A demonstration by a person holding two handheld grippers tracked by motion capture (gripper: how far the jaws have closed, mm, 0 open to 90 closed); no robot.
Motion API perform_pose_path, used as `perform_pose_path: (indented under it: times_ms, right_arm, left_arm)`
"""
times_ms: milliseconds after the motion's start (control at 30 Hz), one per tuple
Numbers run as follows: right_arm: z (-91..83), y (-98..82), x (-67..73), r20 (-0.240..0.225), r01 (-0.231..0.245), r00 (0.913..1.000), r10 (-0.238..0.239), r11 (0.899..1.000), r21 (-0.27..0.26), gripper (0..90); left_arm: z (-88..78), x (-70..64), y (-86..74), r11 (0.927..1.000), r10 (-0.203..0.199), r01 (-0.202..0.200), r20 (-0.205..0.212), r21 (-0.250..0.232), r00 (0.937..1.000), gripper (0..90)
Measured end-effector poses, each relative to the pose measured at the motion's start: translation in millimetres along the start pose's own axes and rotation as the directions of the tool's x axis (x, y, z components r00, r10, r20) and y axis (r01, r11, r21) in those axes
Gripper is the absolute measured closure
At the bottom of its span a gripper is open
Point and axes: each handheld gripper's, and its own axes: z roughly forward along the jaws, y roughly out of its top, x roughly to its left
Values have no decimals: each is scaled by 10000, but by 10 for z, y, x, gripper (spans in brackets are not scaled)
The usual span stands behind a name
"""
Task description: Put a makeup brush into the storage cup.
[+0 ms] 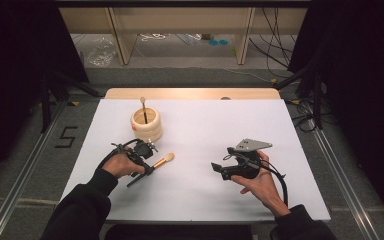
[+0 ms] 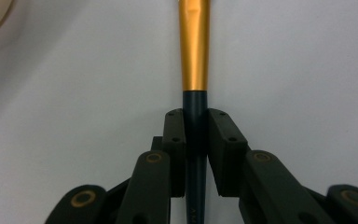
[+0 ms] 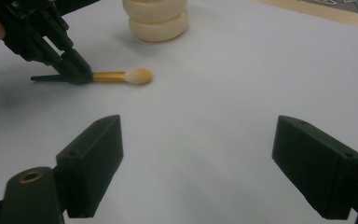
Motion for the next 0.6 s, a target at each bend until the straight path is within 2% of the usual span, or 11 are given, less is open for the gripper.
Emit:
perform_pose_path:
  times_ms: [67, 100, 167, 233, 267, 433, 500, 567, 600]
  right_arm:
    - [0, 0, 0, 0, -7, 10000, 7, 10000, 7, 170]
    - [1, 0, 0, 5, 0, 10000, 0, 10000, 14, 170]
    - [11, -2, 0, -75, 13, 10000, -14, 10000, -51, 170]
    - [9, -2, 2, -78, -13, 10000, 13, 10000, -36, 170]
    - [9, -2, 1, -77, -10, 10000, 9, 10000, -33, 170]
    - [12, -3, 0, -88, -5, 10000, 4, 10000, -60, 170]
    - [8, -1, 2, -86, -1, 10000, 1, 10000, 37, 170]
    - [11, -1, 1, -103, 3, 9999, -3, 10000, -25, 171]
    - [11, -1, 1, -103, 3, 9999, -3, 10000, -25, 171]
  left_arm:
    - [9, -11, 11, 10000, -36, 36, -38, -22, 10000, 776]
    - [1, -8, 24, 9998, 110, -108, -69, 163, 9999, 777]
    - [14, -28, 40, 9999, 1, 0, -95, 143, 10000, 777]
    - [4, -17, 61, 9987, 268, -263, -108, 439, 9996, 778]
    - [12, -26, 67, 9992, 140, -136, -106, 373, 9998, 778]
    - [11, -26, 85, 9980, 321, -314, -129, 552, 9994, 779]
    - [7, -31, 94, 9962, 528, -513, -197, 706, 9984, 779]
    - [17, -48, 102, 9967, 507, -489, -266, 644, 9984, 779]
    - [9, -45, 110, 9951, 605, -582, -258, 802, 9978, 779]
